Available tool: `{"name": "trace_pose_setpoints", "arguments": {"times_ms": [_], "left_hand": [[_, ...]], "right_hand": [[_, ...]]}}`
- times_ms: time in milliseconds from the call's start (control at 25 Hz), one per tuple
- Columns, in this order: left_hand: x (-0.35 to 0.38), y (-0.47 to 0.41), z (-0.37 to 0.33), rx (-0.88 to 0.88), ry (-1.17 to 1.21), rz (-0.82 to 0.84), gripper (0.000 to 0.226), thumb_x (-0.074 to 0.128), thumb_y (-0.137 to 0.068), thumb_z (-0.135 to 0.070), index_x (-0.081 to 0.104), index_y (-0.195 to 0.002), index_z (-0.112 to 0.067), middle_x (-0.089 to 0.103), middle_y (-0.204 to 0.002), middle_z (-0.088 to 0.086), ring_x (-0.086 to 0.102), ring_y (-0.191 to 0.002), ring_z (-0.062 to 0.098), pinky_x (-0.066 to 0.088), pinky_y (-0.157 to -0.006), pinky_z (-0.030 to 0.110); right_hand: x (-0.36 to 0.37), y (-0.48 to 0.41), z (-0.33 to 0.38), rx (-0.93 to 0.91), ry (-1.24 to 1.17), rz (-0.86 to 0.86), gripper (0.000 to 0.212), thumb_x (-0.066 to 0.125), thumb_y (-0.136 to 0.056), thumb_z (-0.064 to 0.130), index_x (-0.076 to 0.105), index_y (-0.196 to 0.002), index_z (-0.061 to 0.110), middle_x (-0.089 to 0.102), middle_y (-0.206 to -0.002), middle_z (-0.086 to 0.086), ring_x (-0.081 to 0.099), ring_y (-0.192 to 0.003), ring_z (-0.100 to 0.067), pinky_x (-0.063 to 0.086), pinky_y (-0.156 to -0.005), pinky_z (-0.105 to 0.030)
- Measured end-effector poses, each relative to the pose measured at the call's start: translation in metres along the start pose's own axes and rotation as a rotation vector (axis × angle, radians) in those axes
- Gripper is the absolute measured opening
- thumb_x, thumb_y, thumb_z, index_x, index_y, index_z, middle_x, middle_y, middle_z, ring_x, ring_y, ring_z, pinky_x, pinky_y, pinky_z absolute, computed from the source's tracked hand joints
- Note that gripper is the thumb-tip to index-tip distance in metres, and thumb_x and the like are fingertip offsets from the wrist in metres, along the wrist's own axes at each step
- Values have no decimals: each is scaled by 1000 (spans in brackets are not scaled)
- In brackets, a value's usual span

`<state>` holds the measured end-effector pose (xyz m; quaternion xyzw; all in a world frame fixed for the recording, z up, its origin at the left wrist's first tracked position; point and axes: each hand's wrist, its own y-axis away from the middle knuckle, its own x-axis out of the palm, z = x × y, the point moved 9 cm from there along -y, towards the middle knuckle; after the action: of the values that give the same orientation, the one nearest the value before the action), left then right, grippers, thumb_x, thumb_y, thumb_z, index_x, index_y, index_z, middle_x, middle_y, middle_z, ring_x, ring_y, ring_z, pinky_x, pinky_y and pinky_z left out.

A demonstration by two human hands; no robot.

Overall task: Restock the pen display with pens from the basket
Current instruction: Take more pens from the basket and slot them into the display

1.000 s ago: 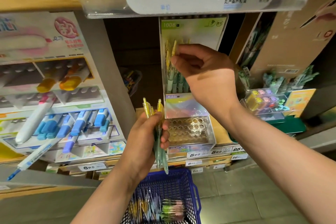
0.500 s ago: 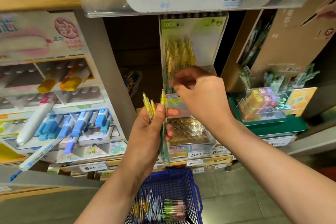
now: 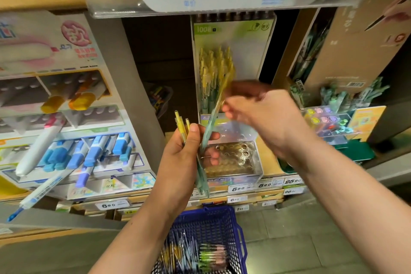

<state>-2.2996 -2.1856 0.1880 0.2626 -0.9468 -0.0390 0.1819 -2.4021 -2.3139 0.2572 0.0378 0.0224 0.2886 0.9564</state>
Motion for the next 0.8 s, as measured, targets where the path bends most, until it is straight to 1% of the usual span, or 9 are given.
{"name": "trace_pose_setpoints", "arguments": {"times_ms": [80, 160, 280, 360, 440, 560, 640, 720, 800], "left_hand": [[-4, 1, 6, -38, 49, -28, 34, 51, -102, -39, 68, -111, -11, 66, -87, 7, 63, -73, 17, 58, -71, 31], [-7, 2, 10, -68, 60, -29, 35, 53, -100, -42, 71, -112, -14, 63, -80, 4, 62, -76, 15, 59, -75, 33], [-6, 5, 10, -96, 63, -34, 33, 56, -98, -42, 76, -112, -21, 61, -74, 0, 60, -72, 12, 58, -75, 29], [-5, 5, 8, -107, 86, -41, 29, 59, -94, -42, 79, -108, -24, 59, -72, -2, 60, -69, 11, 58, -75, 27], [-4, 5, 6, -107, 98, -44, 28, 63, -90, -41, 80, -105, -25, 62, -72, -1, 61, -69, 11, 58, -77, 27], [-4, 6, 6, -102, 132, -50, 26, 67, -86, -37, 82, -101, -21, 67, -78, 3, 67, -73, 13, 60, -77, 27], [-4, 7, 7, -104, 158, -48, 24, 69, -84, -34, 82, -98, -19, 69, -79, 6, 69, -74, 14, 60, -76, 26], [-4, 7, 9, -111, 177, -46, 23, 70, -83, -32, 82, -96, -17, 73, -82, 7, 72, -78, 16, 61, -76, 26], [-4, 6, 10, -117, 196, -46, 26, 71, -82, -30, 80, -99, -14, 76, -85, 10, 75, -82, 19, 61, -77, 27]], "right_hand": [[-20, -10, 24, -131, -115, -150, 10, 72, -90, 5, 74, -92, 15, 75, -75, 1, 71, -71, -13, 59, -75, -28], [-27, -15, 44, -260, -129, -211, 8, 71, -91, 6, 71, -92, 14, 74, -79, -2, 72, -74, -13, 59, -74, -26], [-24, -14, 58, -381, 31, -246, 4, 72, -91, 11, 71, -94, 14, 74, -84, -4, 73, -79, -19, 62, -76, -33], [-19, -14, 56, -389, 92, -241, 6, 74, -90, 14, 71, -93, 18, 74, -84, -1, 74, -81, -19, 62, -81, -40], [-15, -15, 54, -404, 149, -232, 10, 75, -89, 16, 71, -90, 24, 75, -84, 3, 74, -82, -17, 61, -84, -40], [-7, -15, 46, -405, 274, -219, 17, 77, -87, 21, 69, -85, 35, 73, -77, 16, 71, -76, -2, 58, -76, -21], [1, -14, 37, -405, 419, -206, 11, 78, -85, 26, 72, -87, 35, 71, -75, 21, 68, -75, 5, 51, -70, -8], [6, -11, 32, -428, 539, -205, 8, 77, -85, 28, 75, -94, 29, 70, -75, 19, 67, -77, 6, 48, -68, -5], [4, -12, 30, -428, 562, -220, 11, 77, -86, 29, 76, -97, 27, 70, -76, 18, 67, -79, 6, 48, -69, -4]]}}
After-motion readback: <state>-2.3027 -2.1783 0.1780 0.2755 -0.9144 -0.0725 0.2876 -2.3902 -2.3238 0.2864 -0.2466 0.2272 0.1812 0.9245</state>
